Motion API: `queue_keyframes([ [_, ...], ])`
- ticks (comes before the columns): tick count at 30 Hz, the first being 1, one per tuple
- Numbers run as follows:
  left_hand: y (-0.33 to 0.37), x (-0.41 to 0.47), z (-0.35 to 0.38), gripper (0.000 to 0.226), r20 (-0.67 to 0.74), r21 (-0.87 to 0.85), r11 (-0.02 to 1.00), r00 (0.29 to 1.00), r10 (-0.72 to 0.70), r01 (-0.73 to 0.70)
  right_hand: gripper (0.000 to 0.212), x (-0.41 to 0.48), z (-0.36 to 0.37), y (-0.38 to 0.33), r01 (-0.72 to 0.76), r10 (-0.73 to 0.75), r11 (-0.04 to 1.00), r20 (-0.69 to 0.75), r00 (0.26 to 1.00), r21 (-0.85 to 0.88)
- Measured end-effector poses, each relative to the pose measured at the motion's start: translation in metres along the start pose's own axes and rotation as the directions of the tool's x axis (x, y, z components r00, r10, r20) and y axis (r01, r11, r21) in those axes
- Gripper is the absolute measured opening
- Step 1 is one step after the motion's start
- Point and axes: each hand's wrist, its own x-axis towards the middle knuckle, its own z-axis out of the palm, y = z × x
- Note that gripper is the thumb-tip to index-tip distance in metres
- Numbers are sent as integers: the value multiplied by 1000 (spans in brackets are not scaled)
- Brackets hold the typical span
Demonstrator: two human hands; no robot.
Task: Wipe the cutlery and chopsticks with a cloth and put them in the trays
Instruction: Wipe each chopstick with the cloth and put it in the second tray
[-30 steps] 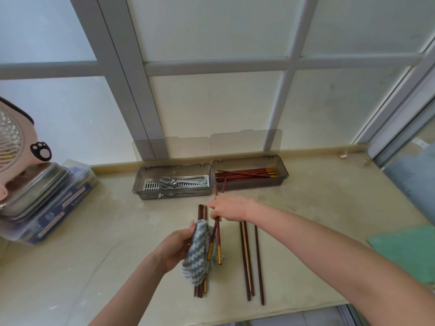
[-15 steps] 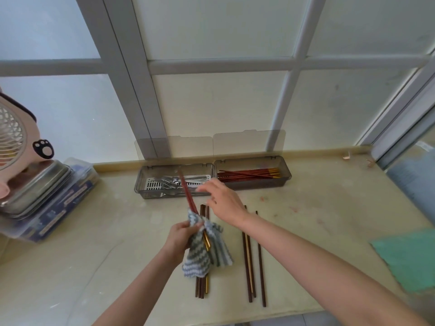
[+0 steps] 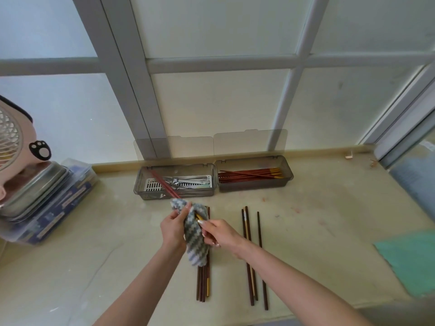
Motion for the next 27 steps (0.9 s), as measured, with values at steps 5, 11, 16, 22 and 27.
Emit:
queue_keyframes([
  [5,48,29,-12,25,-88,-94,996,996,2,-10,36,-8,-10,10,20,-23,999,95,995,35],
  [11,82,55,-24,49,-210,-103,992,976,52,-75,37,-15,-21,18,-1,-17,995,189,982,95],
  [16,75,48,-18,32,-170,-100,989,981,88,-106,38,-14,-27,21,-32,-2,985,196,981,169],
  [22,29,2,20,10,136,35,992,984,118,-124,38,-1,-18,13,-15,-31,962,163,986,271],
  [27,1,-8,25,18,261,88,991,963,73,-99,34,7,-25,0,8,-19,949,30,999,315],
])
